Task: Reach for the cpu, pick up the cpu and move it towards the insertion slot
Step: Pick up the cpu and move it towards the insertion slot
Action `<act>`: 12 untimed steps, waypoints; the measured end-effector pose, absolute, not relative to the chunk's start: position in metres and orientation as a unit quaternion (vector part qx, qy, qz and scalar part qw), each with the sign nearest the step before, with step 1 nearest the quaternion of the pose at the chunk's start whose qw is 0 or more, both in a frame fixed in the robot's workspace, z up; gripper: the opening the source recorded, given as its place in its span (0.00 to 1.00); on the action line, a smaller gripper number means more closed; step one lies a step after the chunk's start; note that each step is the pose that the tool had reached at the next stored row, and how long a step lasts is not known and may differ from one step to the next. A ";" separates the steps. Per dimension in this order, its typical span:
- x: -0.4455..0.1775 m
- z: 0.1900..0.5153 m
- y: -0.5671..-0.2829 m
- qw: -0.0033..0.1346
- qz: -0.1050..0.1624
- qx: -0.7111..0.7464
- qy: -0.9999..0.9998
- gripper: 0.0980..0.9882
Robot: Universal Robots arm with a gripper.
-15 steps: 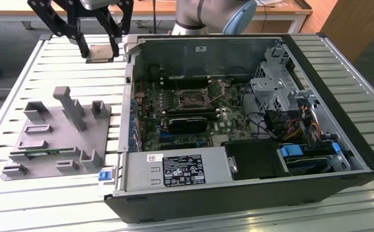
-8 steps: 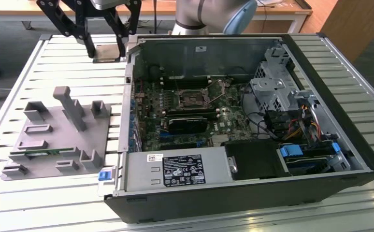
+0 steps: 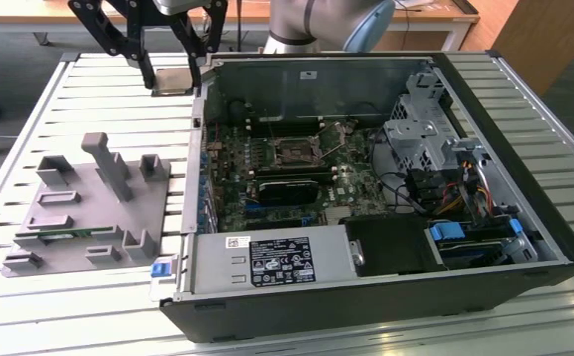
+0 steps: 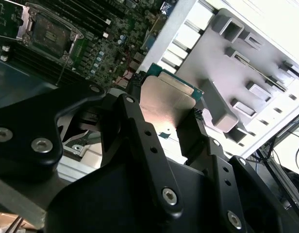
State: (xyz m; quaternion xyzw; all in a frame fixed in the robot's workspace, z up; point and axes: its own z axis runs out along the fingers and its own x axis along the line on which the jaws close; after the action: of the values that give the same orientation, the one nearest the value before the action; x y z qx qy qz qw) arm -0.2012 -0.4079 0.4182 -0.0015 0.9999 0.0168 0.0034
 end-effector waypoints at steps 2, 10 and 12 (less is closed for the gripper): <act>-0.198 0.418 -0.408 0.003 0.017 -0.002 1.000 0.50; -0.182 0.418 -0.408 0.003 0.017 -0.002 1.000 0.50; -0.180 0.418 -0.408 0.003 0.017 -0.001 1.000 0.50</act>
State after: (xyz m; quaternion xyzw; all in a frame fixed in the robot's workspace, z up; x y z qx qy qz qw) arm -0.1797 -0.4079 0.4182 -0.0015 0.9999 0.0168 0.0034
